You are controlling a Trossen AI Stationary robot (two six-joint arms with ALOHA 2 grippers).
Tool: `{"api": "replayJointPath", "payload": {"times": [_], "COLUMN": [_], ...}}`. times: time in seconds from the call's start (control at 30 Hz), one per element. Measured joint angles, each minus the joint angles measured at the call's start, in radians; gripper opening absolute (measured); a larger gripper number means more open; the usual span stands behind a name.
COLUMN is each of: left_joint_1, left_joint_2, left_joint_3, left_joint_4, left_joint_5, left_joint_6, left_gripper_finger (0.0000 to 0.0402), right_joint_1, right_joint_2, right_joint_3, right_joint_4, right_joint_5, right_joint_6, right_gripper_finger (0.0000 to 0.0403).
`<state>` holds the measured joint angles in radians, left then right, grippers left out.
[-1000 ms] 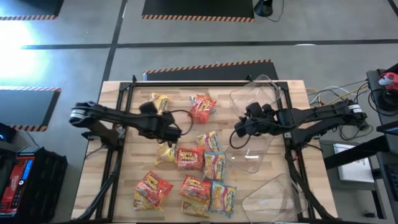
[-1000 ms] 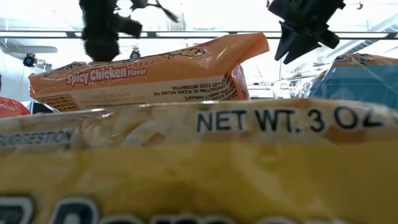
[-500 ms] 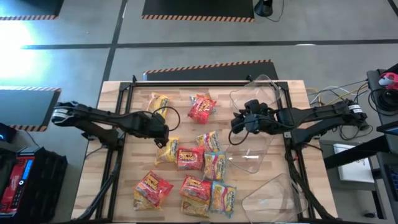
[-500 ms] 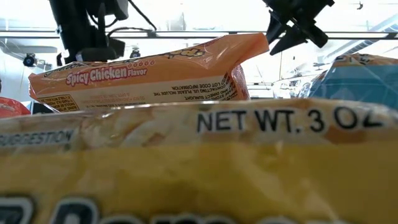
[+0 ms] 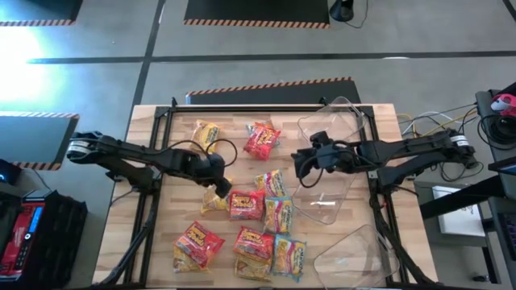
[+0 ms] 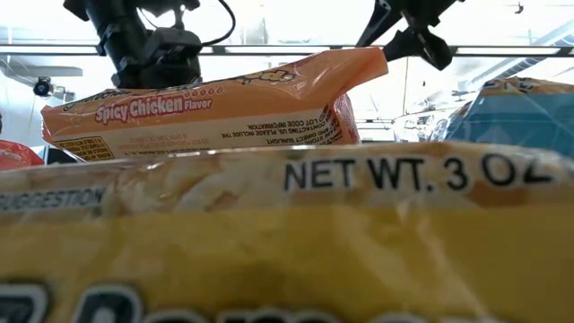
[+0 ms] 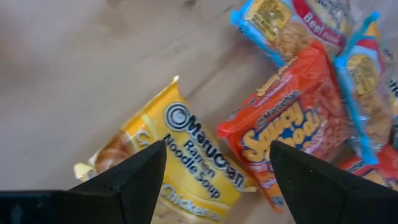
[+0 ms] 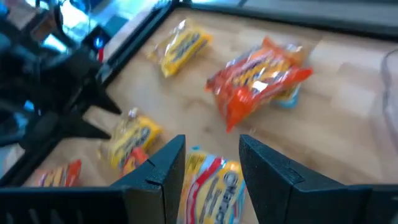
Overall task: Sort Maruchan noodles
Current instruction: Put the orange noodle pack into the top transparent bin
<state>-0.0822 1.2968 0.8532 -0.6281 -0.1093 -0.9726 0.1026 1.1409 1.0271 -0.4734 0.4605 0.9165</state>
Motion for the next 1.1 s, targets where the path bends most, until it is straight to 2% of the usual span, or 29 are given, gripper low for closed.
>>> {"api": "replayJointPath", "payload": {"times": [0.2, 0.37, 0.6, 0.7, 0.8, 0.9, 1.1], "left_joint_1": [-0.016, -0.053, -0.116, -0.136, -0.147, -0.151, -0.155], "left_joint_2": [0.000, 0.001, 0.001, 0.001, 0.001, 0.002, 0.024], "left_joint_3": [-0.009, -0.010, -0.009, -0.010, -0.010, -0.010, -0.010], "left_joint_4": [0.003, 0.008, 0.005, -0.001, 0.001, 0.048, 0.112], "left_joint_5": [0.026, 0.050, 0.050, 0.050, 0.048, 0.048, 0.076], "left_joint_6": [-0.118, -0.221, -0.346, -0.377, -0.387, -0.382, -0.354], "left_gripper_finger": [0.0270, 0.0270, 0.0270, 0.0270, 0.0270, 0.0270, 0.0270], "right_joint_1": [-0.022, -0.069, -0.143, -0.165, -0.171, -0.171, -0.171], "right_joint_2": [0.078, 0.163, 0.302, 0.367, 0.426, 0.474, 0.571], "right_joint_3": [0.000, 0.000, 0.000, 0.000, 0.000, 0.007, 0.089], "right_joint_4": [0.001, 0.050, 0.293, 0.418, 0.498, 0.531, 0.531], "right_joint_5": [-0.173, -0.292, -0.538, -0.644, -0.695, -0.742, -0.884], "right_joint_6": [-0.025, -0.132, -0.276, -0.268, -0.224, -0.180, -0.188], "right_gripper_finger": [0.0139, 0.0139, 0.0139, 0.0139, 0.0139, 0.0139, 0.0139]}}
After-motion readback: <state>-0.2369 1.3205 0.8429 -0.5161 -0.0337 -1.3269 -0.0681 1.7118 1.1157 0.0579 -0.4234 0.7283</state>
